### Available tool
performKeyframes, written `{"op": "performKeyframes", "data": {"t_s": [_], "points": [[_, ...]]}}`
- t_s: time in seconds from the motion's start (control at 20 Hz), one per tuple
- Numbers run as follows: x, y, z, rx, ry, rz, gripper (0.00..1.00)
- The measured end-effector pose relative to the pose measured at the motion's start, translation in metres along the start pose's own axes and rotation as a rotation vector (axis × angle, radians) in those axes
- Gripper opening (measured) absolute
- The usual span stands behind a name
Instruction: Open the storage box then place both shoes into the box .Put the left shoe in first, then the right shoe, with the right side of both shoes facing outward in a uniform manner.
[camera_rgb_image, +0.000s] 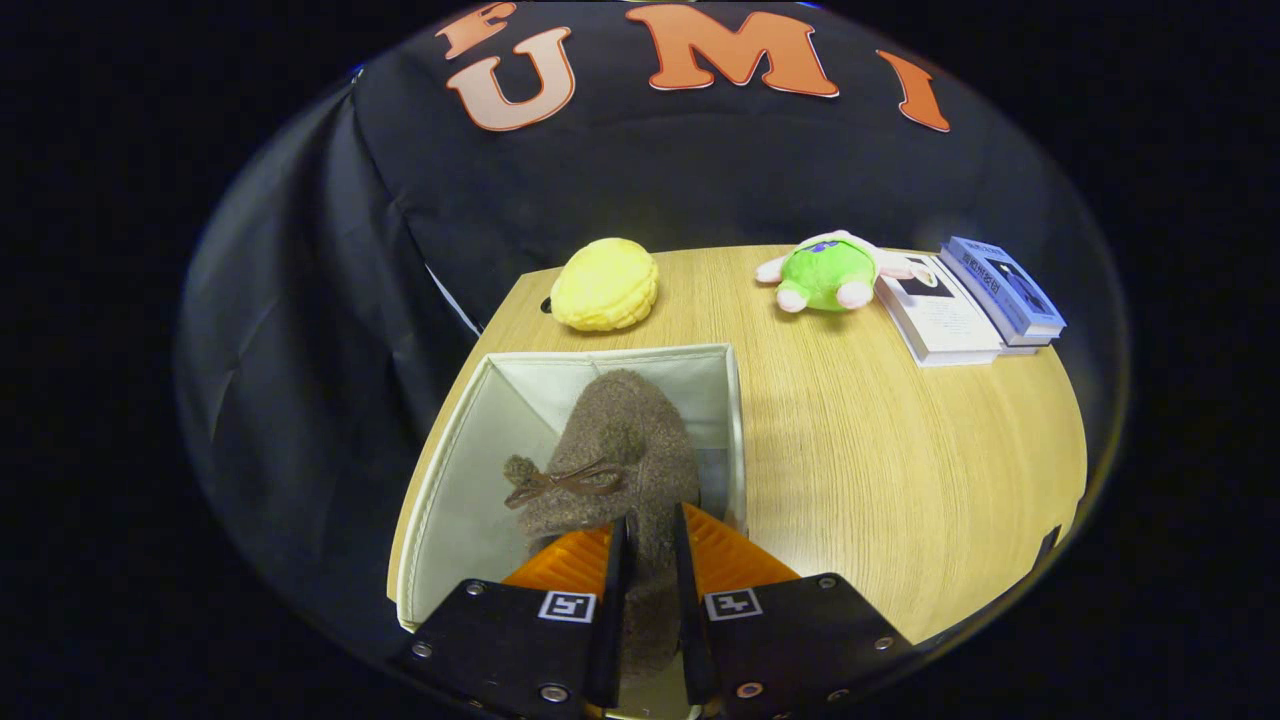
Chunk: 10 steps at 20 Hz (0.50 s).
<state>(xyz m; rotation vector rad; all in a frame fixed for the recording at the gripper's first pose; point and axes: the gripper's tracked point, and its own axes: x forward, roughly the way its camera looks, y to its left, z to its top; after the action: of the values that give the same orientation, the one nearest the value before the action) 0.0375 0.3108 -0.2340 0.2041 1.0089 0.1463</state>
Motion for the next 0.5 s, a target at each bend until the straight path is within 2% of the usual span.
{"op": "performKeyframes", "data": {"t_s": [0.25, 0.45, 0.5], "points": [[-0.019, -0.005, 0.003, -0.016, -0.026, 0.024, 0.26], [-0.048, -0.016, 0.019, -0.013, -0.109, 0.062, 0.35], [-0.057, -0.021, 0.023, -0.020, -0.133, 0.065, 0.40]]}}
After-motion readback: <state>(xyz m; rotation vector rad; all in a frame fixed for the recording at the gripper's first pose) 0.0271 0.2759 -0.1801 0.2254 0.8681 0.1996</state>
